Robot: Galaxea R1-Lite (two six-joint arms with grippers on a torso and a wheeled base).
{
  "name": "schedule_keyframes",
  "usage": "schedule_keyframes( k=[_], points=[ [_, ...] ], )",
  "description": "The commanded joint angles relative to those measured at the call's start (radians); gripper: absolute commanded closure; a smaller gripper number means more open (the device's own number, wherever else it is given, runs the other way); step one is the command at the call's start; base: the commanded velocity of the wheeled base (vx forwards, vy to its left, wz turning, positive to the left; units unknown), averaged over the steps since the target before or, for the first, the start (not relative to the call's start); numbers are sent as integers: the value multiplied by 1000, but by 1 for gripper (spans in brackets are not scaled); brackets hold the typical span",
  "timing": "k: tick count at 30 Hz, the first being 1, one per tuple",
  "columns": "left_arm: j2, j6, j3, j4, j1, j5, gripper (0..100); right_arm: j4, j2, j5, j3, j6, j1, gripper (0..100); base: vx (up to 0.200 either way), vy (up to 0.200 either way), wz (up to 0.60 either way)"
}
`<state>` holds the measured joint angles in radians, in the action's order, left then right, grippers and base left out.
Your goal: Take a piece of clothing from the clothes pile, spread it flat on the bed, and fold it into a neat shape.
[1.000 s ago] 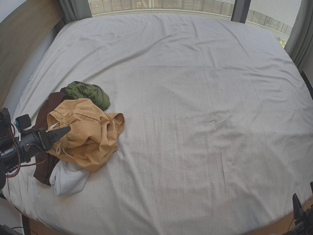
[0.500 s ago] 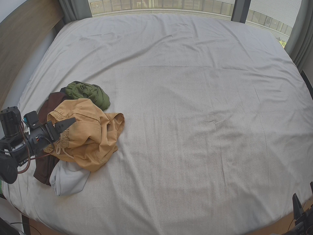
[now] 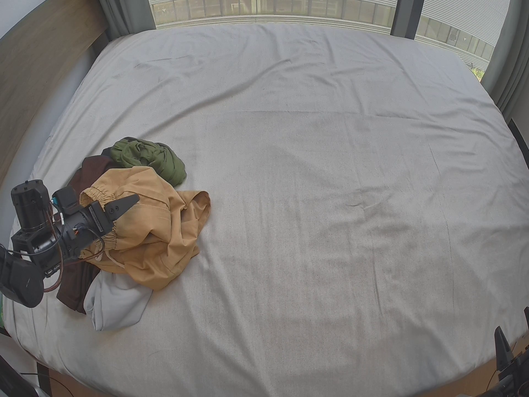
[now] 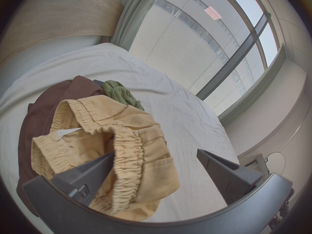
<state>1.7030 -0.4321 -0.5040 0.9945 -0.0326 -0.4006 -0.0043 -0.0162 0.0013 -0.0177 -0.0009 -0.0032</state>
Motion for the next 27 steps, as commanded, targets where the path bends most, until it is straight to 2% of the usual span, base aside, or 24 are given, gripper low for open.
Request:
schedule_keyframes(
  k=[1,17,21,22,27],
  points=[
    [7,-4,-19,1,10,2,0,0,16,0,18,-1,0,0,0,0,0],
    [60,6,-37,9,10,8,0,0,16,0,18,4,0,0,0,0,0],
    [95,-2,-34,98,10,9,0,0,16,0,18,4,0,0,0,0,0],
    [103,-4,-31,118,10,9,100,0,16,0,18,4,0,0,0,0,0],
    [119,-4,-14,164,8,11,100,0,16,0,18,4,0,0,0,0,0]
  ],
)
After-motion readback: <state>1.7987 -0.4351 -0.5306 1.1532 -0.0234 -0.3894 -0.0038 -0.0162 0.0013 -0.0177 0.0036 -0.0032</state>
